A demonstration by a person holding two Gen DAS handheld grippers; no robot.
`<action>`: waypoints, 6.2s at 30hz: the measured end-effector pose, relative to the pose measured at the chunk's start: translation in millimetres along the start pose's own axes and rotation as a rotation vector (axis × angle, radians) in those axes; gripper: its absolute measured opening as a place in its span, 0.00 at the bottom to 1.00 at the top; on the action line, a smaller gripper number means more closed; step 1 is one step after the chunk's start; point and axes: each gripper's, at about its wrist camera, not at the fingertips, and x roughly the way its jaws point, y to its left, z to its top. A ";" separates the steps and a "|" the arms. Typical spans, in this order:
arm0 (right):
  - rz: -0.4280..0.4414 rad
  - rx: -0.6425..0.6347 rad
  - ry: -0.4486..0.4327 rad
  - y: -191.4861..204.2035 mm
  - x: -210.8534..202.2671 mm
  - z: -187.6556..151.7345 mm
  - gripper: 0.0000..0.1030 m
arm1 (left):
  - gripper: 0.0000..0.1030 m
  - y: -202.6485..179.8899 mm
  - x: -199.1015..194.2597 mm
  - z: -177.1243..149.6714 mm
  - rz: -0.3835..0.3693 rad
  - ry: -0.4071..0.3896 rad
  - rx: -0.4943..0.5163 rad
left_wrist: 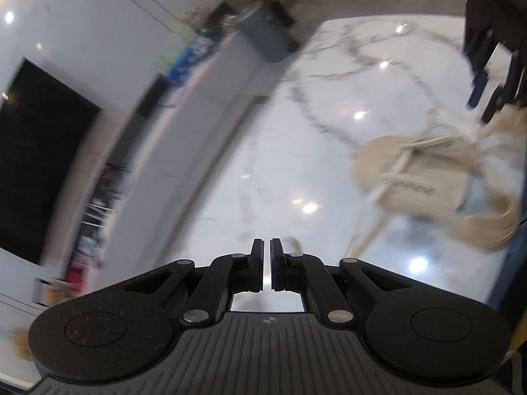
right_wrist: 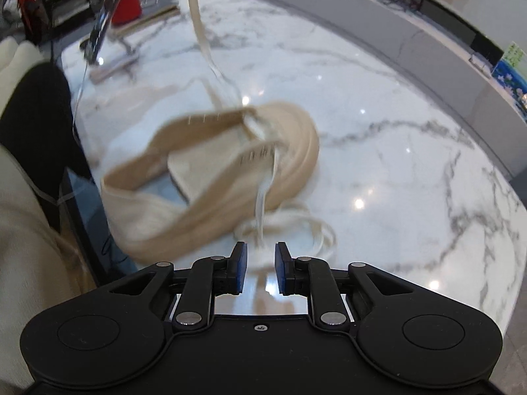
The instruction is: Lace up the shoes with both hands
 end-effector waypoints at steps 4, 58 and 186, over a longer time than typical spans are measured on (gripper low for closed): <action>-0.022 -0.024 0.013 0.0 2.9 -12.9 0.21 | 0.03 -19.4 18.9 -9.3 -0.096 -0.001 -0.060; 0.073 -0.948 0.206 38.2 48.5 -12.3 0.00 | 0.20 -60.8 88.7 -56.3 -0.446 0.047 0.280; -0.110 -0.512 -0.073 -17.8 -10.0 8.6 0.01 | 0.30 -34.9 89.3 -73.3 -0.429 0.041 0.159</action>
